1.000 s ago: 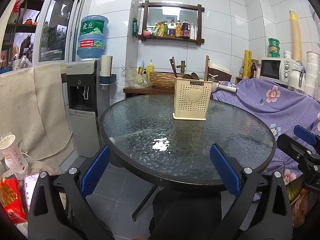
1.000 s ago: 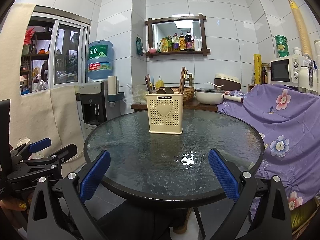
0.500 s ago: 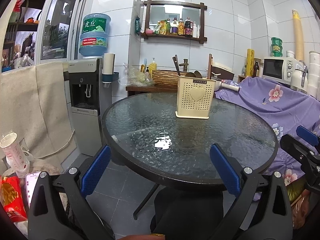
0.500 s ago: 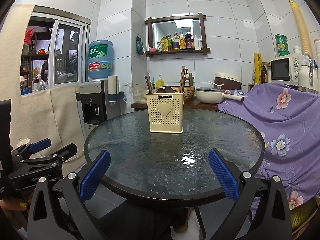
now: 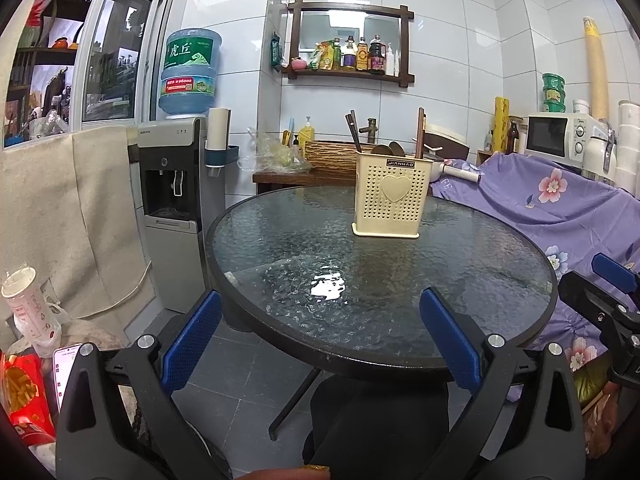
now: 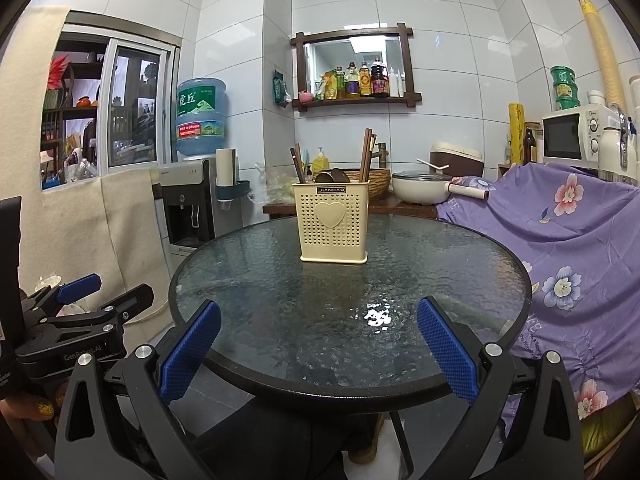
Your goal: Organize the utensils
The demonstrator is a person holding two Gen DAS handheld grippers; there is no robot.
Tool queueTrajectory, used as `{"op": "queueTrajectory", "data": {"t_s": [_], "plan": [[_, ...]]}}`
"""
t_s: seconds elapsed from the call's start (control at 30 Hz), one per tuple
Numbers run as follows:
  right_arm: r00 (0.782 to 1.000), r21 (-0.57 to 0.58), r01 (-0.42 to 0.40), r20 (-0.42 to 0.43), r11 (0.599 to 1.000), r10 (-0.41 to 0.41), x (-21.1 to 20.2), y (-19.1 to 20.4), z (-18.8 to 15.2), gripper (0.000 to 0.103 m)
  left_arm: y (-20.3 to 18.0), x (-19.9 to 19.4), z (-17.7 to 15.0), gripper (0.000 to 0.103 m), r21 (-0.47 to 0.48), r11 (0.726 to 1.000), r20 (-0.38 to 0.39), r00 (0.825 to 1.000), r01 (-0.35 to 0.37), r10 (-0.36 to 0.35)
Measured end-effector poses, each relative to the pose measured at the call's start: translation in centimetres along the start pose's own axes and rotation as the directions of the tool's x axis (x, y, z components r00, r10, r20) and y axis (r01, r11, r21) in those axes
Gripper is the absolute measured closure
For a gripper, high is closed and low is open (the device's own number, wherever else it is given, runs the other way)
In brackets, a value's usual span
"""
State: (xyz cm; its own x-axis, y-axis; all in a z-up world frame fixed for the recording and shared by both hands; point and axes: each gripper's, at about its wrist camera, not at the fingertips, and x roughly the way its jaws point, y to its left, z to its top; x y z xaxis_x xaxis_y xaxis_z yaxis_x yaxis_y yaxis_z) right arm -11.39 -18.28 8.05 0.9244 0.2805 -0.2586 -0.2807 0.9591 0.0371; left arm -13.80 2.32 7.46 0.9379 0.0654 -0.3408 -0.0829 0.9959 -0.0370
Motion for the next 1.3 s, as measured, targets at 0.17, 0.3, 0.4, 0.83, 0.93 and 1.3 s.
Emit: {"op": "queueTrajectory", "data": {"t_s": [0.17, 0.3, 0.4, 0.83, 0.93, 1.3], "plan": [[1.000, 0.002, 0.000, 0.001, 1.000, 0.000, -0.03, -0.01, -0.06, 0.006, -0.08, 0.12, -0.01, 0.006, 0.004, 1.000, -0.001, 1.000, 0.000, 0.000], [1.000, 0.002, 0.000, 0.000, 1.000, 0.000, 0.02, -0.13, -0.11, 0.006, -0.06, 0.14, -0.01, 0.006, 0.004, 1.000, -0.001, 1.000, -0.001, 0.001], [1.000, 0.001, 0.000, 0.001, 1.000, 0.000, -0.04, 0.08, -0.17, 0.006, -0.05, 0.11, 0.01, 0.006, 0.005, 1.000, -0.001, 1.000, 0.000, 0.000], [1.000, 0.007, 0.003, -0.005, 1.000, -0.003, 0.01, 0.12, -0.35, 0.006, -0.09, 0.22, -0.04, 0.006, 0.004, 1.000, 0.002, 1.000, 0.001, -0.001], [1.000, 0.006, 0.000, -0.007, 1.000, 0.000, 0.03, 0.07, -0.31, 0.006, -0.03, 0.27, -0.02, 0.006, 0.004, 1.000, -0.002, 1.000, 0.002, -0.002], [1.000, 0.006, 0.003, -0.008, 1.000, -0.003, 0.02, 0.20, -0.21, 0.006, -0.36, 0.35, -0.15, 0.006, 0.010, 1.000, -0.005, 1.000, 0.001, -0.001]]}}
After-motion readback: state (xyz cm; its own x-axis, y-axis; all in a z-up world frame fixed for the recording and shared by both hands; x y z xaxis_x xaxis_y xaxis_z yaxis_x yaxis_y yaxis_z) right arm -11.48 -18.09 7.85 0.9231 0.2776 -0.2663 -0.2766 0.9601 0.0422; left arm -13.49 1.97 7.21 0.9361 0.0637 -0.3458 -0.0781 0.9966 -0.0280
